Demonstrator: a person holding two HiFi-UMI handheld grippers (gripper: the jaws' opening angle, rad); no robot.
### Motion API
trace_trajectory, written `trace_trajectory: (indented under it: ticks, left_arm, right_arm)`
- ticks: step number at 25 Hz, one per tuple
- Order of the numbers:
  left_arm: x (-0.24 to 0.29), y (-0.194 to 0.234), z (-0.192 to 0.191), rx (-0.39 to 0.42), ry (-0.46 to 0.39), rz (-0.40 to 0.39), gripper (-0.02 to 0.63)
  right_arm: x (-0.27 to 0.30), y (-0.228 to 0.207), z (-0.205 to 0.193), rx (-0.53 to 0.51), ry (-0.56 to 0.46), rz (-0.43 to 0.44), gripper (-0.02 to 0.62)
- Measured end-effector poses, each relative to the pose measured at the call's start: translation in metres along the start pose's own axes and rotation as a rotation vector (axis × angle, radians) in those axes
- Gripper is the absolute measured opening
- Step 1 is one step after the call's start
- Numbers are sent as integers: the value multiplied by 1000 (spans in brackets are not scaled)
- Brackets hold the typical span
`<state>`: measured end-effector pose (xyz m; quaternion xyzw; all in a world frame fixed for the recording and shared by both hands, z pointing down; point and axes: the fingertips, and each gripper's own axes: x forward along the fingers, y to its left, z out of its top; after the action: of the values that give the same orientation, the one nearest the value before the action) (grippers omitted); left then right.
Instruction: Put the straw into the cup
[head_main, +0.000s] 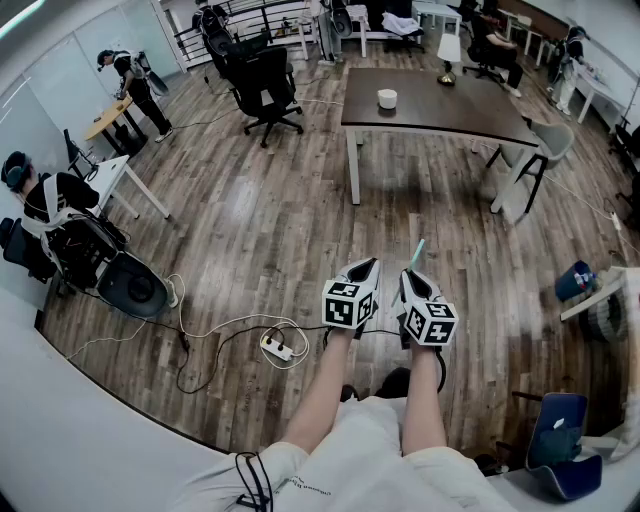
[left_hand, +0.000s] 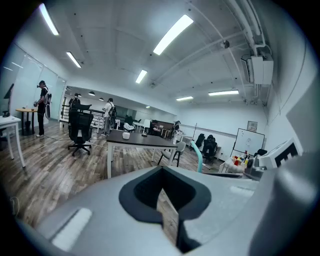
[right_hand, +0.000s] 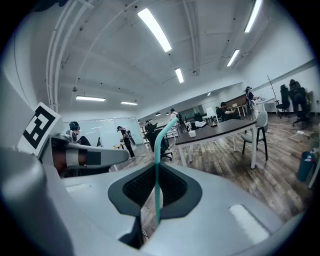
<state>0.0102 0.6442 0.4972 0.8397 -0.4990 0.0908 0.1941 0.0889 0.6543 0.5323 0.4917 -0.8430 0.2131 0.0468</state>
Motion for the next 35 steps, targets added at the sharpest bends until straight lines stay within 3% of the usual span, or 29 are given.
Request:
trace_trajectory:
  ticks: [9,13,17,21,26,35]
  left_arm:
    - [36,46,7,15,43,53,1]
    - [65,69,22,7,68,87,1]
    - [89,73,45,-6,33,98,1]
    - [118,74,46,-29,31,109,1]
    - [152,67,42,-10,79,94,1]
    - [205,77,58,-53,58,64,1]
  right_arm:
    - [60,-20,14,33,21,38,43]
    - [103,-41,40,42,38,50,43]
    - [118,-53,72,-7,16,101,43]
    - [130,-72,77,-56,27,120,44]
    - [137,-109,76,-19,39,97,44]
    - [158,-152,77,5,74,102,46]
